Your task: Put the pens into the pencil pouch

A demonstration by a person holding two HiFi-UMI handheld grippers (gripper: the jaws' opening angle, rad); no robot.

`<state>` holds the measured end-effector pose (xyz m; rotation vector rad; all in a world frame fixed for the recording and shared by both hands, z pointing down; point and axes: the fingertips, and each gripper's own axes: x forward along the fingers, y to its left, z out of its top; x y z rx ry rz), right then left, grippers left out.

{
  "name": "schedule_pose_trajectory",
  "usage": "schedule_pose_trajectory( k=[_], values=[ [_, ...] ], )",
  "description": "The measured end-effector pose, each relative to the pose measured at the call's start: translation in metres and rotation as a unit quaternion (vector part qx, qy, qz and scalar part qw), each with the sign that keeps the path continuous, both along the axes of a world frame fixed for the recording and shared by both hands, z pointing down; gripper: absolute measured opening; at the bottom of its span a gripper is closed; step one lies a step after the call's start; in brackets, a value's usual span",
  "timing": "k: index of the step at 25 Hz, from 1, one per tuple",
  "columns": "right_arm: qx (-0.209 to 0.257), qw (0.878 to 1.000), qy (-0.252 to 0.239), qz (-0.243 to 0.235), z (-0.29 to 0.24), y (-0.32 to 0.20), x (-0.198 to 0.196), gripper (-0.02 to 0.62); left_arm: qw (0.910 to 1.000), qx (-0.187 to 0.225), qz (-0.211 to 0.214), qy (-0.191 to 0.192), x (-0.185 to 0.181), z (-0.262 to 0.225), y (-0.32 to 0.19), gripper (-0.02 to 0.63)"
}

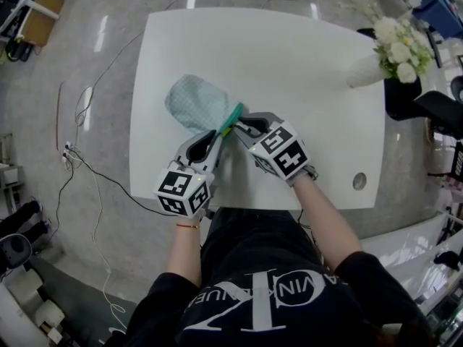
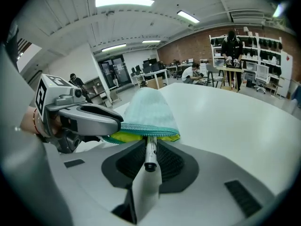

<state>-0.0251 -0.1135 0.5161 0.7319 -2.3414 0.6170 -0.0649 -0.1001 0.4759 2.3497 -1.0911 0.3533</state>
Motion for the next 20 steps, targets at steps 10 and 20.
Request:
schedule_pose_trajectory(
  k=[10, 20],
  values=[
    [0.009, 1.0, -0.01, -0.005, 0.003, 0.005, 0.002, 0.124, 0.9998, -0.007, -0.017, 0.011, -0.006, 0.003, -0.002, 0.051],
    [-0.005, 0.999, 0.046, -0.017, 0.016, 0.022, 0.024, 0.078, 0.9997, -0.005, -0.015, 0.016, -0.005, 0.0, -0.004, 0.051]
  ],
)
